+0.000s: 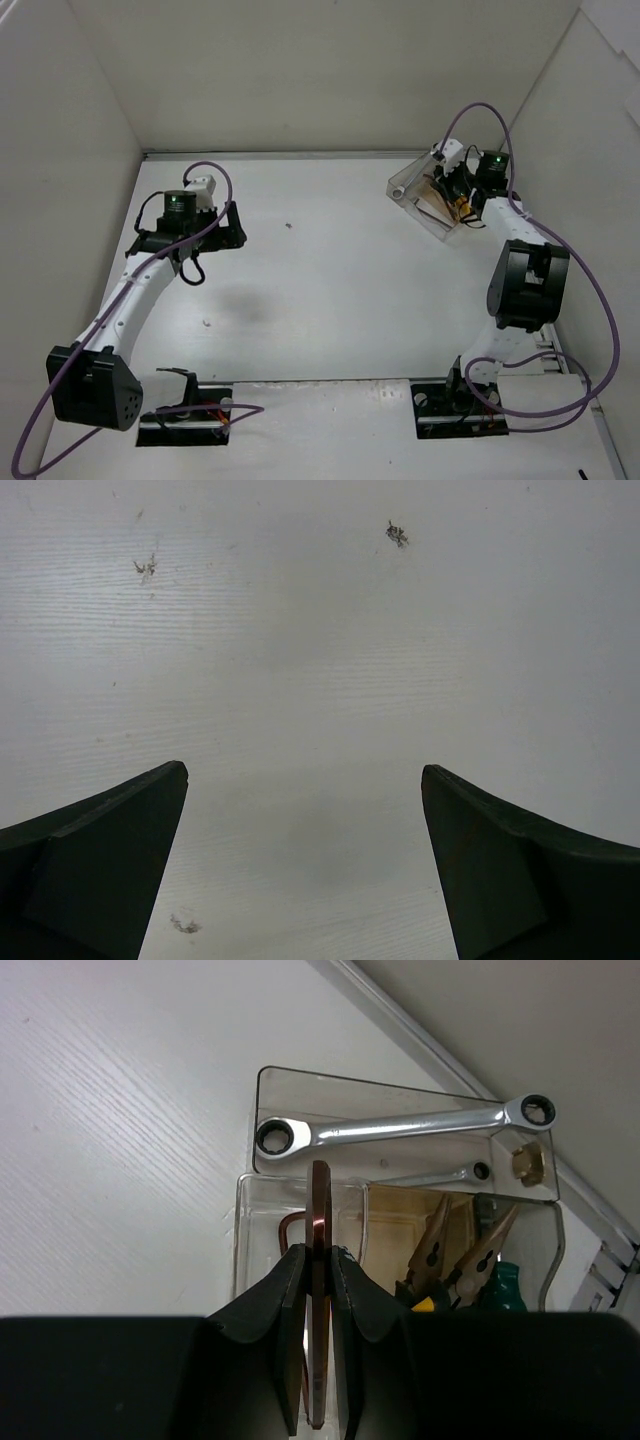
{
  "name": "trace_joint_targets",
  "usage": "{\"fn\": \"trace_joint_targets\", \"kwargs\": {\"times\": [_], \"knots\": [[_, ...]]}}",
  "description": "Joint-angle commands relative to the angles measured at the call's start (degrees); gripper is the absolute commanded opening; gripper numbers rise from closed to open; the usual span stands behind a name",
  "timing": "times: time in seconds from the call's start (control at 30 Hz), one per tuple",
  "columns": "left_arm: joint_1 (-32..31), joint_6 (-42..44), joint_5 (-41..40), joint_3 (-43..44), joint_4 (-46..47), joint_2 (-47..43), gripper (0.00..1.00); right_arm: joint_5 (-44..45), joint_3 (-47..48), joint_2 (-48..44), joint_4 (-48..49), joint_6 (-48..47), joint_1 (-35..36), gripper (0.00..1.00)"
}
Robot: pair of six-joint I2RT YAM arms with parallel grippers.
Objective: Sort the tools into containers
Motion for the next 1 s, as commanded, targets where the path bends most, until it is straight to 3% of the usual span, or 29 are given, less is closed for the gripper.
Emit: {"fn": "trace_joint_targets", "kwargs": {"times": [0.0, 0.43, 0.97], "knots": [[0.4, 0.3, 1.0, 0.8, 2.4, 0.1, 1.00, -1.8, 1.6, -0.2, 3.9, -2.5, -0.5, 0.00], [0.4, 0.2, 1.9, 0.7, 3.0, 1.1, 1.00, 1.0, 0.5, 0.8, 3.5, -9.1, -0.4, 0.00], [0.4, 0.3, 2.2, 1.3, 2.7, 2.0, 1.00, -0.2, 0.3, 5.6, 3.3, -9.4, -0.4, 0.05]]}}
